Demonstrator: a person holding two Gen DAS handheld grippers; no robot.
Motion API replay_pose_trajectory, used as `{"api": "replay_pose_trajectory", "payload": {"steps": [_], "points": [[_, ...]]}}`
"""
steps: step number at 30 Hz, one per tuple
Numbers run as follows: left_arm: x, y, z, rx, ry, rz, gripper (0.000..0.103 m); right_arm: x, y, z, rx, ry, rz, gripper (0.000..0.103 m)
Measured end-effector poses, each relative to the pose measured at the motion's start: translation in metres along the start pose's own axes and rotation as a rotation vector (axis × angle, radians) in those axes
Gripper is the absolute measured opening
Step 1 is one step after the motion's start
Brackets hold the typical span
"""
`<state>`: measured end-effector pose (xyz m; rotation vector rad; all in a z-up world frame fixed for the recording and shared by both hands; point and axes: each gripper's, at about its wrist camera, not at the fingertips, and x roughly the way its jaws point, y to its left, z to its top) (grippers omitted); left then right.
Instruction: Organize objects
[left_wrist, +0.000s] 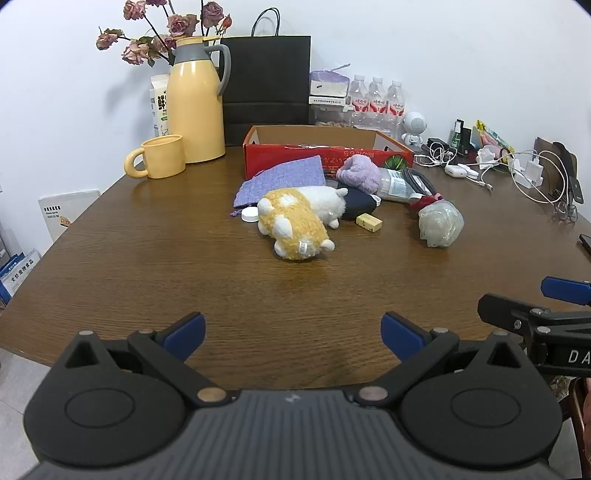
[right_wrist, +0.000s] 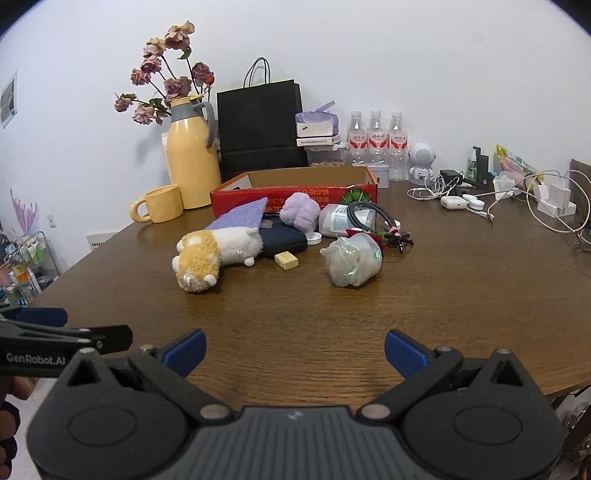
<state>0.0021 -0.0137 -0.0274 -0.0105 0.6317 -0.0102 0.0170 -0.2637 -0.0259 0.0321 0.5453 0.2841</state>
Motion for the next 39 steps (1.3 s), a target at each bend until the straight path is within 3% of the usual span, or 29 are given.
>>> {"api": "replay_pose_trajectory", "payload": {"steps": [23,32,36,39], "points": [[-0.003,-0.002,-0.001,0.012,-0.005,-0.004,0.103,0.000,0.000,-0.003,0.002,0.006,-0.005,0.103],[0.000,-0.001,-0.001,0.000,-0.002,-0.039,0.103,0.001,-0.002,-0.004,0.004,-0.001,-0.002,0.103],[0.007,0.007,0.001,-0.034,0.007,-0.048,0.103,0.002,-0.010,-0.004,0.028,-0.047,-0.012,0.103],[0.016,0.022,0.001,-0.138,0.002,-0.095,0.103,-0.002,-0.021,-0.005,0.081,-0.140,-0.009,0.103]]}}
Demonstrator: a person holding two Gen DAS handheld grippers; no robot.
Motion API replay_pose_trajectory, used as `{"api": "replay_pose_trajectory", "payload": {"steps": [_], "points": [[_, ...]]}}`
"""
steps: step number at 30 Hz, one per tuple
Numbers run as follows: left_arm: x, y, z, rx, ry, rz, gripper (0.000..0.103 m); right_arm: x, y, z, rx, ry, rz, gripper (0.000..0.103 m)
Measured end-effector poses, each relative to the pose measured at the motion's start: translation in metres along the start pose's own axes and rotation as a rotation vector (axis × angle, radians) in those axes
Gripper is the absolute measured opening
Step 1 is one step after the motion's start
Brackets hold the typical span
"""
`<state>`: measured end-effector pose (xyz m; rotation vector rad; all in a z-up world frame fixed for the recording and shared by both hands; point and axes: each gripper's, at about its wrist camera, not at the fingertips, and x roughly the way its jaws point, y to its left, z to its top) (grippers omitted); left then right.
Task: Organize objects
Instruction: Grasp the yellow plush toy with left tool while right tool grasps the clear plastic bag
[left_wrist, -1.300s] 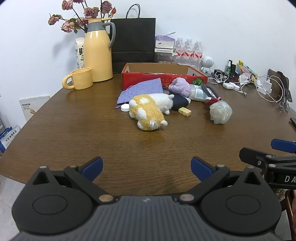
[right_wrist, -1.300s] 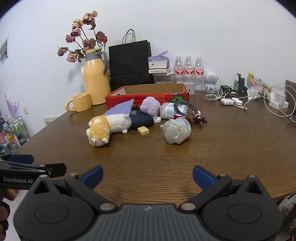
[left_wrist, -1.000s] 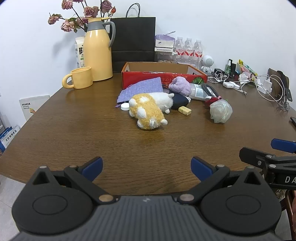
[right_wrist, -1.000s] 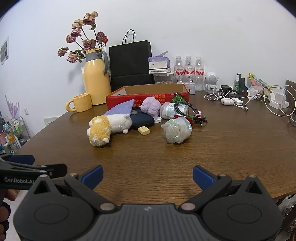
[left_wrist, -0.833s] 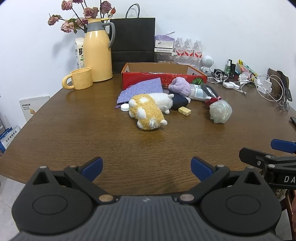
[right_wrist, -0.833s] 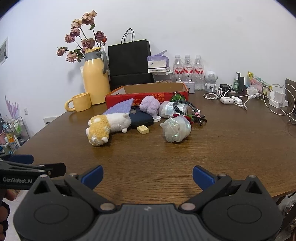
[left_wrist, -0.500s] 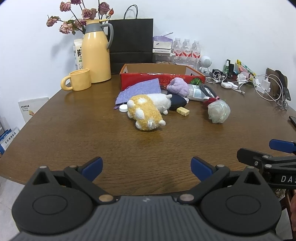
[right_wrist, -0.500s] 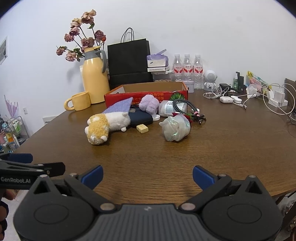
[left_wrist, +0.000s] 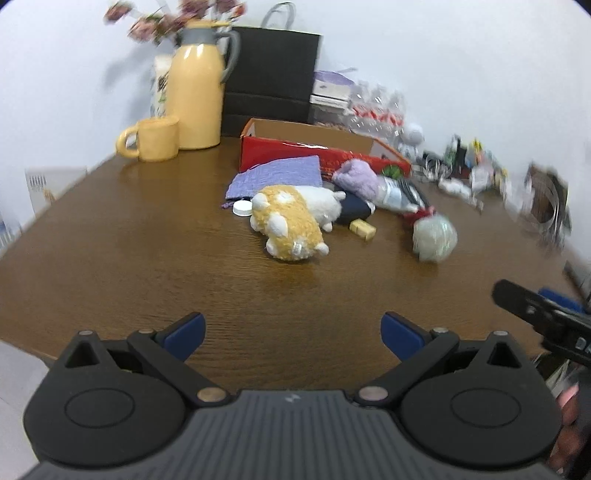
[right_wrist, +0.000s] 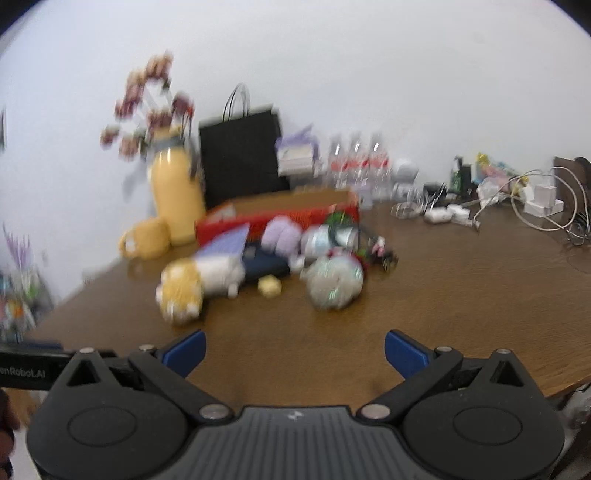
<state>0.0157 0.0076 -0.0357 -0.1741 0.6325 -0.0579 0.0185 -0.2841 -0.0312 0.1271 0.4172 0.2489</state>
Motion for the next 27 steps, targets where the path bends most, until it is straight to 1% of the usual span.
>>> {"api": "replay_pose_trajectory", "payload": {"steps": [1,2,3,5,7,9,11,12,13,15,16,17,18,19,20,21,22,23,24,25,27], "points": [[0.003,0.003,0.000,-0.021,0.001,-0.004,0.103,-0.001,-0.004,-0.002,0.022,-0.042,0.010,0.103],[0.008,0.006,-0.001,-0.032,0.008,-0.003,0.103,0.000,-0.009,-0.004,0.039,-0.062,0.017,0.103],[0.012,0.007,-0.001,-0.029,0.017,0.003,0.103,0.004,-0.013,-0.006,0.052,-0.064,0.028,0.103],[0.023,0.003,0.001,0.011,0.039,0.048,0.103,0.014,-0.018,-0.011,0.057,-0.051,0.026,0.103],[0.036,-0.004,0.008,0.060,0.046,0.101,0.103,0.028,-0.020,-0.013,0.026,-0.006,0.003,0.103],[0.048,-0.009,0.020,0.070,0.005,0.118,0.103,0.043,-0.020,-0.010,-0.028,0.030,-0.030,0.103],[0.064,-0.017,0.034,0.090,-0.048,0.139,0.103,0.062,-0.020,-0.002,-0.081,0.063,-0.053,0.100],[0.075,-0.022,0.041,0.105,-0.066,0.148,0.103,0.069,-0.020,0.002,-0.094,0.064,-0.054,0.097],[0.087,-0.025,0.049,0.110,-0.062,0.146,0.103,0.078,-0.021,0.008,-0.101,0.058,-0.048,0.096],[0.105,-0.028,0.059,0.093,-0.057,0.110,0.103,0.097,-0.024,0.022,-0.103,0.053,-0.043,0.096],[0.114,-0.030,0.063,0.093,-0.060,0.118,0.102,0.107,-0.025,0.027,-0.107,0.058,-0.049,0.095],[0.124,-0.033,0.067,0.108,-0.058,0.133,0.100,0.117,-0.026,0.031,-0.109,0.066,-0.052,0.093],[0.134,-0.036,0.069,0.131,-0.043,0.152,0.093,0.129,-0.027,0.036,-0.107,0.078,-0.053,0.087],[0.139,-0.038,0.069,0.143,-0.027,0.162,0.090,0.138,-0.028,0.040,-0.100,0.094,-0.055,0.084],[0.145,-0.036,0.071,0.142,-0.015,0.157,0.089,0.149,-0.029,0.043,-0.088,0.111,-0.049,0.084],[0.149,-0.034,0.072,0.129,-0.003,0.160,0.085,0.157,-0.030,0.044,-0.075,0.124,-0.043,0.084],[0.151,-0.031,0.072,0.120,0.007,0.162,0.079,0.164,-0.030,0.045,-0.065,0.135,-0.038,0.081],[0.152,-0.029,0.071,0.115,0.023,0.160,0.062,0.168,-0.030,0.045,-0.059,0.142,-0.036,0.073],[0.153,-0.026,0.069,0.103,0.039,0.170,0.055,0.170,-0.029,0.044,-0.055,0.145,-0.029,0.050],[0.150,-0.023,0.066,0.094,0.034,0.160,0.053,0.171,-0.028,0.042,-0.054,0.150,-0.021,0.038],[0.138,-0.020,0.060,0.098,0.029,0.130,0.050,0.167,-0.024,0.038,-0.066,0.159,-0.003,0.036]]}}
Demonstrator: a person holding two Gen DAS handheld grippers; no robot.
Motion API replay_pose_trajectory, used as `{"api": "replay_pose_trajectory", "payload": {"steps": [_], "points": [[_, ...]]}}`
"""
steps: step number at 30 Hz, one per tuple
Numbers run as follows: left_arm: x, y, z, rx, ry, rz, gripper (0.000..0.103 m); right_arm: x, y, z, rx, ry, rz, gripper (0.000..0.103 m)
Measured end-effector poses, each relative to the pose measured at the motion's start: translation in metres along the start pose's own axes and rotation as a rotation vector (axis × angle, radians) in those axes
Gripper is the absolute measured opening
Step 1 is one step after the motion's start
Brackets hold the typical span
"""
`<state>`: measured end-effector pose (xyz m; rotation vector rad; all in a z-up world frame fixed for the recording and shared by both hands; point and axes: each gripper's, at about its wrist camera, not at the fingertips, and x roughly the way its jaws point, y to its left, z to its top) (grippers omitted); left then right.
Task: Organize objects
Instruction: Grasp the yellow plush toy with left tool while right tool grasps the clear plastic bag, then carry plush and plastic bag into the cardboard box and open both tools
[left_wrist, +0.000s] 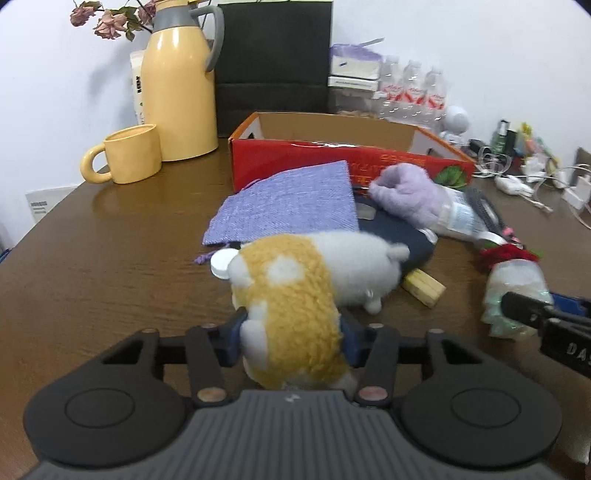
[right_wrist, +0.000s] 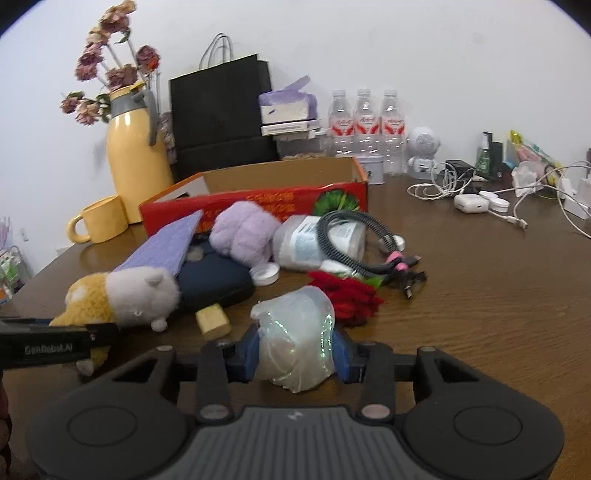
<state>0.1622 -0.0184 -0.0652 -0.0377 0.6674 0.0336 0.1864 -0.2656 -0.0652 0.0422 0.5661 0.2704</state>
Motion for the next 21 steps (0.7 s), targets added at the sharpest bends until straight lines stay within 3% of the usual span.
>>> {"api": "replay_pose_trajectory", "payload": {"steps": [6,13,17,21], "points": [[-0.044,0.008,-0.027,-0.036,-0.005,-0.047,0.047,-0.046,0.015,-0.021,-0.052,-0.008,0.036,0.034],[-0.090,0.004,-0.041,0.007,-0.072,-0.101,0.047,-0.100,0.023,-0.044,-0.069,-0.065,0.046,0.034],[-0.104,0.010,-0.024,-0.006,-0.128,-0.115,0.047,-0.118,0.020,-0.042,-0.060,-0.119,0.040,0.035],[-0.093,0.025,0.033,-0.028,-0.177,-0.166,0.047,-0.127,0.012,-0.009,-0.077,-0.206,0.083,0.035]]}}
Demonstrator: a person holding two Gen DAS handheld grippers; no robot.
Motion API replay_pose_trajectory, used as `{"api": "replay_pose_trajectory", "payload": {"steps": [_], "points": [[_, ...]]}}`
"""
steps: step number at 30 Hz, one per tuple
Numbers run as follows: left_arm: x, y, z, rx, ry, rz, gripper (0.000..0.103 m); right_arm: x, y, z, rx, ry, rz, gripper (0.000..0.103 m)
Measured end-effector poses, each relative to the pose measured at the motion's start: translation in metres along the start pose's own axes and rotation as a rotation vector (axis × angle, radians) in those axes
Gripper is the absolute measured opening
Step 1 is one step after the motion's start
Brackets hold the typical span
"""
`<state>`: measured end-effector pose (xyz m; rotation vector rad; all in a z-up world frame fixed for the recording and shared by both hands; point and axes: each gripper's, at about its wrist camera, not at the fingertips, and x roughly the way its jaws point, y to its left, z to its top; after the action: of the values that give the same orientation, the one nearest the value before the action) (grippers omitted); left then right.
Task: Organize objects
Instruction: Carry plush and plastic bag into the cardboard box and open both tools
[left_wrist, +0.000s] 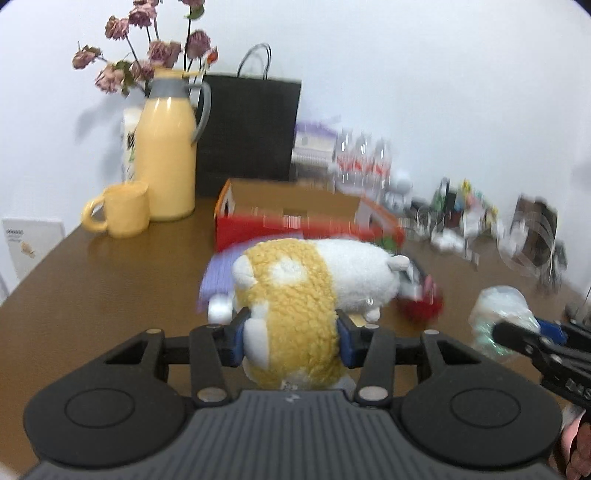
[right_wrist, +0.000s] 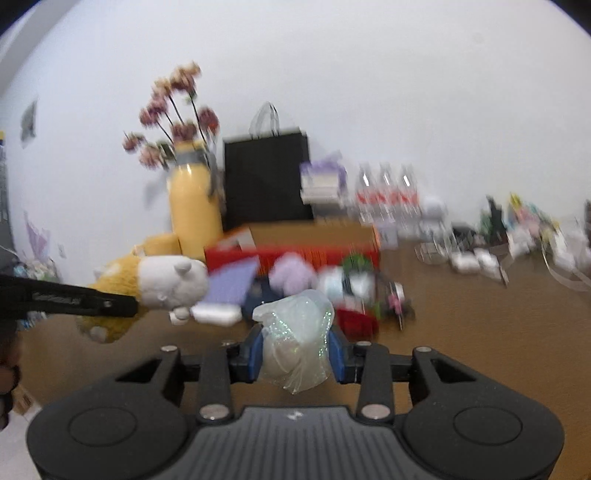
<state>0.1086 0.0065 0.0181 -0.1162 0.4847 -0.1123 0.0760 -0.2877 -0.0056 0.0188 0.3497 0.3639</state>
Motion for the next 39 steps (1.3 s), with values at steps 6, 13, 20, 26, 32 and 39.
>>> {"api": "replay_pose_trajectory", "payload": {"steps": [6,13,20,26,32,39], "points": [[0.100,0.011,0.125,0.084,-0.037,0.025,0.047,0.074,-0.026,0.106,-0.080,-0.064,0.086,0.035],[0.343,0.030,0.189,0.194,0.215,0.133,0.048,0.317,-0.077,0.188,0.030,0.161,-0.039,0.035],[0.424,0.052,0.173,0.080,0.364,0.128,0.059,0.486,-0.104,0.160,0.082,0.403,-0.271,0.047],[0.423,0.041,0.170,0.099,0.385,0.142,0.086,0.493,-0.116,0.156,0.112,0.381,-0.244,0.060],[0.330,0.039,0.194,0.077,0.199,0.088,0.088,0.434,-0.106,0.189,0.104,0.274,-0.127,0.079],[0.136,0.017,0.168,0.089,-0.061,0.062,0.103,0.267,-0.080,0.208,0.109,0.172,0.015,0.093]]}}
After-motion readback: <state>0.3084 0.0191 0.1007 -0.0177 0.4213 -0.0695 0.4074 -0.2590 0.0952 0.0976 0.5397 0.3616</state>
